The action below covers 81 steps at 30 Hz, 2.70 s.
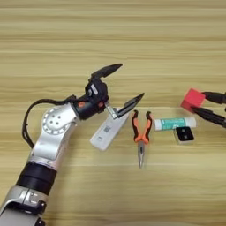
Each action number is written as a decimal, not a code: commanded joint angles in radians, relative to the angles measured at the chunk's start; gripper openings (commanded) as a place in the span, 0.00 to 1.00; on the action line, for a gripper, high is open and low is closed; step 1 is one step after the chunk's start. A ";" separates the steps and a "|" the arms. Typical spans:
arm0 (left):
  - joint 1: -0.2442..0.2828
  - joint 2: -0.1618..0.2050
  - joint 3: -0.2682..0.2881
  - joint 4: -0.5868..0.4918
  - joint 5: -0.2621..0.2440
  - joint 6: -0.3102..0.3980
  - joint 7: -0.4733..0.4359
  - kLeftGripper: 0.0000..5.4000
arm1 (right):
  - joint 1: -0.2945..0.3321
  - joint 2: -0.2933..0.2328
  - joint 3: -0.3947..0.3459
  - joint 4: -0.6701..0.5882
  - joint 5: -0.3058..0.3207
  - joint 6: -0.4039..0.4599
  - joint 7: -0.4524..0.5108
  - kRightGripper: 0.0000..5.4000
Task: Move the objects on the table
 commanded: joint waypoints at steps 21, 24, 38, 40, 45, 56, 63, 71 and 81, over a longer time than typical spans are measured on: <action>0.029 0.111 -0.093 -0.284 -0.154 0.299 -0.290 1.00 | -0.042 -0.127 0.005 -0.220 0.138 -0.004 0.196 0.43; 0.032 0.112 -0.099 -0.296 -0.151 0.303 -0.298 0.96 | -0.052 -0.132 0.019 -0.240 0.146 0.009 0.196 0.43; 0.026 0.105 -0.120 -0.308 -0.136 0.301 -0.290 0.79 | -0.071 -0.122 0.061 -0.312 0.182 0.069 0.183 0.43; 0.025 0.105 -0.122 -0.308 -0.134 0.300 -0.290 0.74 | -0.076 -0.120 0.069 -0.320 0.185 0.075 0.180 0.43; 0.025 0.105 -0.127 -0.305 -0.129 0.295 -0.289 0.66 | -0.094 -0.117 0.087 -0.328 0.189 0.086 0.170 0.43; 0.027 0.104 -0.137 -0.320 -0.132 0.295 -0.284 0.54 | -0.136 -0.095 0.120 -0.338 0.205 0.105 0.147 0.43; 0.026 0.102 -0.138 -0.317 -0.133 0.293 -0.282 0.44 | -0.137 -0.094 0.122 -0.344 0.209 0.105 0.144 0.43; 0.025 0.101 -0.136 -0.312 -0.134 0.289 -0.286 0.44 | -0.130 -0.099 0.119 -0.341 0.207 0.098 0.150 0.43; 0.027 0.102 -0.132 -0.308 -0.134 0.284 -0.287 0.43 | -0.118 -0.104 0.125 -0.345 0.212 0.100 0.161 0.43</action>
